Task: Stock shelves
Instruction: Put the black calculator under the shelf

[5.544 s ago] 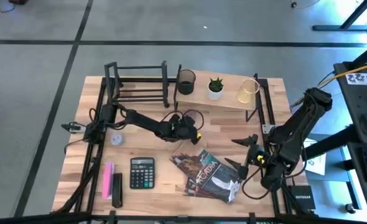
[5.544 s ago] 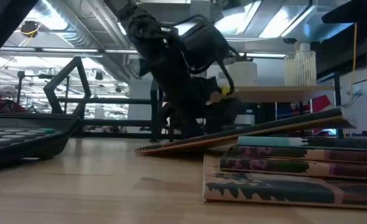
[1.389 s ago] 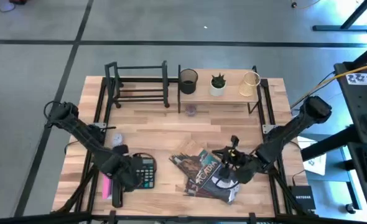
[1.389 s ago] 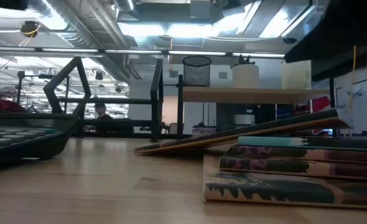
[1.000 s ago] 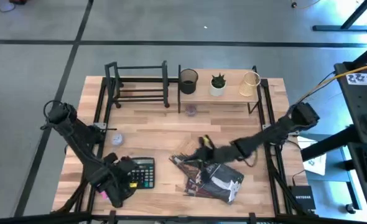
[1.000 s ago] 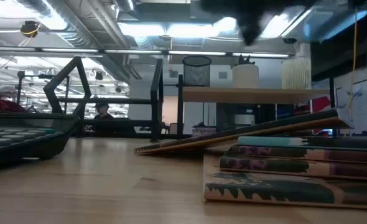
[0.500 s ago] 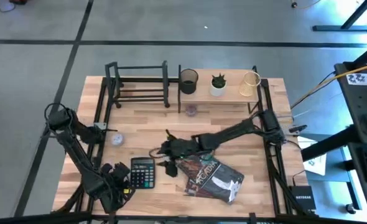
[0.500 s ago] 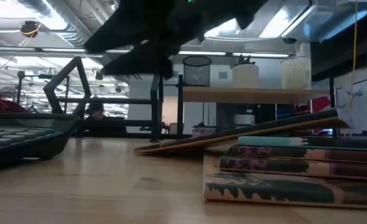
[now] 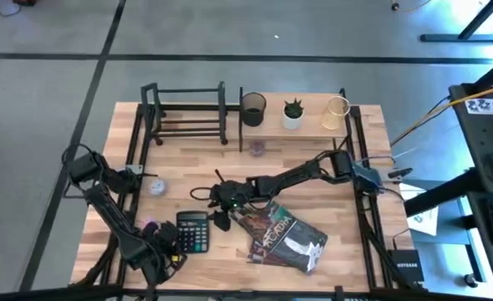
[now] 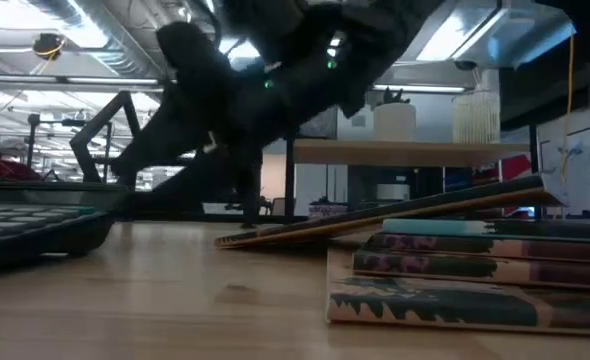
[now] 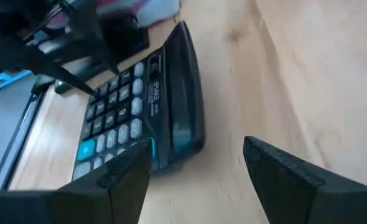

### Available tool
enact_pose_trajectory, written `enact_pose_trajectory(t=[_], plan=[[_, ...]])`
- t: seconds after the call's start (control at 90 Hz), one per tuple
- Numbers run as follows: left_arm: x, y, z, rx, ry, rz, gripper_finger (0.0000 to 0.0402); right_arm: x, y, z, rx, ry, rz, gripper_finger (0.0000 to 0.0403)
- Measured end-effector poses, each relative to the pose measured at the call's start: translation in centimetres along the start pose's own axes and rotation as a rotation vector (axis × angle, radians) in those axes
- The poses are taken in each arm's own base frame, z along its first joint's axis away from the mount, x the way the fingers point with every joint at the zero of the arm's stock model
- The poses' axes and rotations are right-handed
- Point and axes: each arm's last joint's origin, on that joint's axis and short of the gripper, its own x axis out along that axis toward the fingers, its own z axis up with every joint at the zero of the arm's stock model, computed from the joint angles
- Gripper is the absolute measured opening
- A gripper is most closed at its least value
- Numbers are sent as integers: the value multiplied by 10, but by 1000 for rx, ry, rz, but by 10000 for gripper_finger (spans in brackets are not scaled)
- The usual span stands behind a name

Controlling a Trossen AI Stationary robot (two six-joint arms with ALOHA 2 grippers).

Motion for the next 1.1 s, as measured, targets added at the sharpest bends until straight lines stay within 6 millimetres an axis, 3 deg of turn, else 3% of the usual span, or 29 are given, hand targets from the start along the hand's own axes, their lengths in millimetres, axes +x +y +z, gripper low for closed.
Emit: enact_pose_trajectory(t=[0.244, 0.367, 0.522, 0.667, 0.844, 0.989, 1.1], plan=[[12, -5, 12, 22, -53, -39, 138, 6, -5, -5, 0, 1, 18, 204], [16, -8, 20, 40, -93, -46, 138, 6, -5, -4, -4, -3, 25, 146], [17, -9, 26, 67, -98, -34, 138, 6, -5, -4, -7, 3, 30, 31], [8, -9, 32, 86, -107, -40, 138, -3, 1, 5, -26, 2, 33, 21], [-23, -11, 46, 85, -148, -73, 138, -38, 12, 29, -121, 48, -4, 8], [-41, -14, 54, 96, -230, -128, 138, -81, 28, 46, -212, 122, -69, 8], [-44, -15, 56, 100, -288, -141, 138, -121, 43, 57, -267, 172, -115, 7]])
